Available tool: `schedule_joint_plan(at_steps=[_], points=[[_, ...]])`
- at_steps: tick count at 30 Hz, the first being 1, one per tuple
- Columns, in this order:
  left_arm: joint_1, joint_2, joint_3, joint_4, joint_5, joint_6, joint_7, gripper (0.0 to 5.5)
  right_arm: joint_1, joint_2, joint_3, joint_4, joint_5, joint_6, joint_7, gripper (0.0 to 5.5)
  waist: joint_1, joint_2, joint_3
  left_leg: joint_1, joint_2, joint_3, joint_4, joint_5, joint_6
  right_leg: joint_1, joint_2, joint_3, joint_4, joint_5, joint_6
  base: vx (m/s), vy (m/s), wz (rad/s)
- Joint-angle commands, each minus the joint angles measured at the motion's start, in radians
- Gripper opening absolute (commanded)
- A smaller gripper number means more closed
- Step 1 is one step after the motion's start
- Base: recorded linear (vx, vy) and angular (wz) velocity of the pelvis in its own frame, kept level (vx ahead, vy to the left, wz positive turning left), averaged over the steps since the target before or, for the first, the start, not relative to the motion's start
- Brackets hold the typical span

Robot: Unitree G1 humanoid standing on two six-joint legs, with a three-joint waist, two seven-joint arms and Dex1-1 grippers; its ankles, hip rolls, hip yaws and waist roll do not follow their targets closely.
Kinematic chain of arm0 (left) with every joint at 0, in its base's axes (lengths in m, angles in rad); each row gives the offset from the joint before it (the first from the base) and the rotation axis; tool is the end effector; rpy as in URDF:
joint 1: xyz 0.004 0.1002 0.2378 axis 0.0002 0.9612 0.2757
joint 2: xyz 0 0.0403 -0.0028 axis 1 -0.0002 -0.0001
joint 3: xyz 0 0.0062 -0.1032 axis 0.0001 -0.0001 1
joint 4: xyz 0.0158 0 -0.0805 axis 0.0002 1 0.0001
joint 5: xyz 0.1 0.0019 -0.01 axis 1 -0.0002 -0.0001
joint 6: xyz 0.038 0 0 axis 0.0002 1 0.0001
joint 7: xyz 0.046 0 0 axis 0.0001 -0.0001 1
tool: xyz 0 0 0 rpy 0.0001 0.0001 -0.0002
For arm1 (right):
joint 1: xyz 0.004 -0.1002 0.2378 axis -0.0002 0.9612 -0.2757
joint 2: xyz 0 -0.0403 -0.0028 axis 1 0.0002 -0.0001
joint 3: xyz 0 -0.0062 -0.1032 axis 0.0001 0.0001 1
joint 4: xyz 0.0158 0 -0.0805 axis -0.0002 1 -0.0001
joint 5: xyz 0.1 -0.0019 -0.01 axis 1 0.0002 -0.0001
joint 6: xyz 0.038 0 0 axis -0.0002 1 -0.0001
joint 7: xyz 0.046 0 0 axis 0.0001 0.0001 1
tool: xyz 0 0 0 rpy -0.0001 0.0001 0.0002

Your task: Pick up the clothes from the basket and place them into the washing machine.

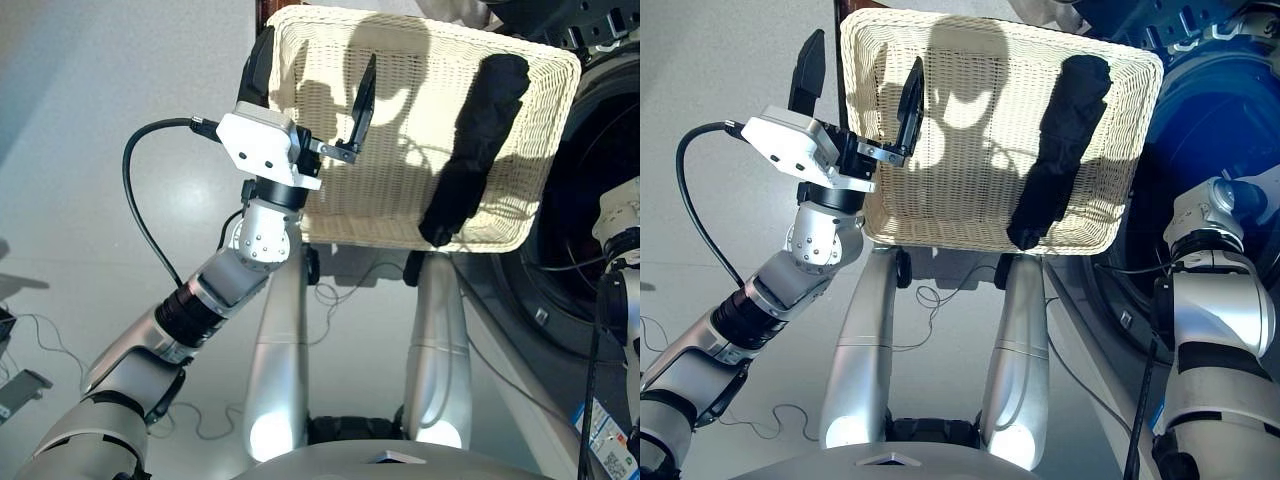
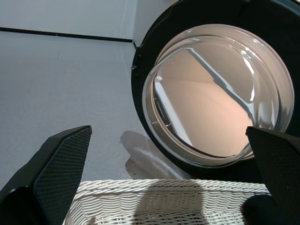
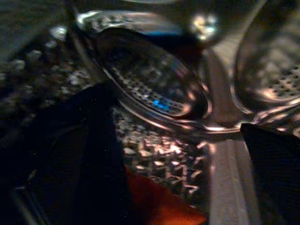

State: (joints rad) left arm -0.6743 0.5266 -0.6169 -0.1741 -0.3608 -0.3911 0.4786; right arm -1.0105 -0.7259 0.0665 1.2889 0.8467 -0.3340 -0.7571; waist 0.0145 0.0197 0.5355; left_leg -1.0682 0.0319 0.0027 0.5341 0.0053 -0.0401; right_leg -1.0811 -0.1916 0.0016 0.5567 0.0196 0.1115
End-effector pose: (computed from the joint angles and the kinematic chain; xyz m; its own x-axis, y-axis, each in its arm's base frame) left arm 0.2424 0.0900 0.1940 0.5693 -0.2980 0.7662 0.3368 0.9347 0.1133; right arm 0.3194 -0.3310 0.1805 0.2869 -0.9568 -0.0467 0.9015 0.2532 0.3510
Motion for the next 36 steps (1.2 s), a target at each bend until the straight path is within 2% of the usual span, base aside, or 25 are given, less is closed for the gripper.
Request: schedule_joint_plan(at_steps=[1,5,11,13,18,19,22,26,32,36], points=[[0.034,-0.04,0.053,-0.117,0.021,-0.064,0.017,5.5,0.061,0.017,0.054,-0.134,-0.078,-0.105,-0.006,5.5,-0.018,0.03,-0.016,0.085,0.005,0.043,-0.019,-0.07,-0.044,0.05,0.057,0.047,0.016,-0.074,0.004,0.0,0.0,0.0],[0.042,-0.063,0.071,-0.101,0.044,-0.064,0.026,5.5,0.185,0.158,0.08,-0.431,-0.186,-0.185,-0.013,5.5,-0.034,0.014,-0.016,0.09,0.008,0.047,-0.026,-0.065,-0.039,0.055,0.063,0.05,0.01,-0.071,0.002,0.0,0.0,0.0],[0.073,-0.064,0.099,-0.073,0.046,-0.065,0.002,5.5,0.405,0.289,0.157,-0.79,-0.265,-0.231,0.131,5.5,-0.057,-0.014,-0.016,0.1,0.012,0.054,-0.012,-0.07,-0.035,0.061,0.067,0.057,0.022,-0.073,0.0,0.0,0.0,0.0],[0.086,-0.057,0.101,-0.058,0.045,-0.054,-0.005,5.5,0.462,0.323,0.194,-0.907,-0.273,-0.238,0.186,5.5,-0.063,-0.02,-0.016,0.102,0.015,0.056,-0.006,-0.072,-0.034,0.06,0.067,0.058,0.028,-0.073,0.0,0.0,0.0,0.0],[0.101,-0.037,0.083,0.021,0.069,-0.035,-0.033,5.5,0.523,0.247,0.3,-1.189,-0.373,-0.211,0.323,5.5,-0.077,-0.047,-0.016,0.112,0.025,0.058,0.01,-0.073,-0.034,0.065,0.072,0.059,0.048,-0.078,0.0,0.0,0.0,0.0],[0.101,-0.038,0.082,0.021,0.069,-0.036,-0.033,5.5,0.524,0.246,0.3,-1.191,-0.373,-0.21,0.323,5.5,-0.077,-0.046,-0.016,0.112,0.025,0.058,0.01,-0.073,-0.034,0.066,0.072,0.059,0.049,-0.078,0.0,0.0,0.0,0.0],[0.103,-0.041,0.043,0.177,0.099,-0.007,-0.06,5.5,0.491,0.217,0.332,-1.315,-0.43,-0.198,0.348,5.5,-0.088,-0.061,-0.016,0.127,0.03,0.064,0.009,-0.069,-0.035,0.079,0.076,0.059,0.045,-0.075,0.0,0.0,0.0,0.0],[0.053,-0.09,-0.017,0.396,0.109,0.012,-0.094,5.5,0.415,0.204,0.383,-1.412,-0.499,-0.18,0.353,5.5,-0.102,-0.09,-0.016,0.151,0.039,0.065,0.008,-0.068,-0.036,0.096,0.087,0.065,0.046,-0.074,0.001,0.0,0.0,0.0],[-0.057,-0.264,-0.085,0.662,0.046,0.038,-0.115,5.5,0.243,0.28,0.514,-1.446,-0.467,-0.157,0.392,5.5,-0.115,-0.133,-0.016,0.146,0.053,0.06,0.069,-0.086,-0.037,0.097,0.104,0.069,0.097,-0.094,-0.003,-0.009,-0.004,-0.063],[-0.129,-0.371,-0.104,0.79,0.01,0.057,-0.116,5.5,0.15,0.326,0.589,-1.428,-0.455,-0.127,0.418,5.5,-0.123,-0.139,-0.016,0.121,0.054,0.049,0.099,-0.094,-0.043,0.079,0.101,0.065,0.133,-0.108,-0.007,-0.015,-0.027,-0.077]])
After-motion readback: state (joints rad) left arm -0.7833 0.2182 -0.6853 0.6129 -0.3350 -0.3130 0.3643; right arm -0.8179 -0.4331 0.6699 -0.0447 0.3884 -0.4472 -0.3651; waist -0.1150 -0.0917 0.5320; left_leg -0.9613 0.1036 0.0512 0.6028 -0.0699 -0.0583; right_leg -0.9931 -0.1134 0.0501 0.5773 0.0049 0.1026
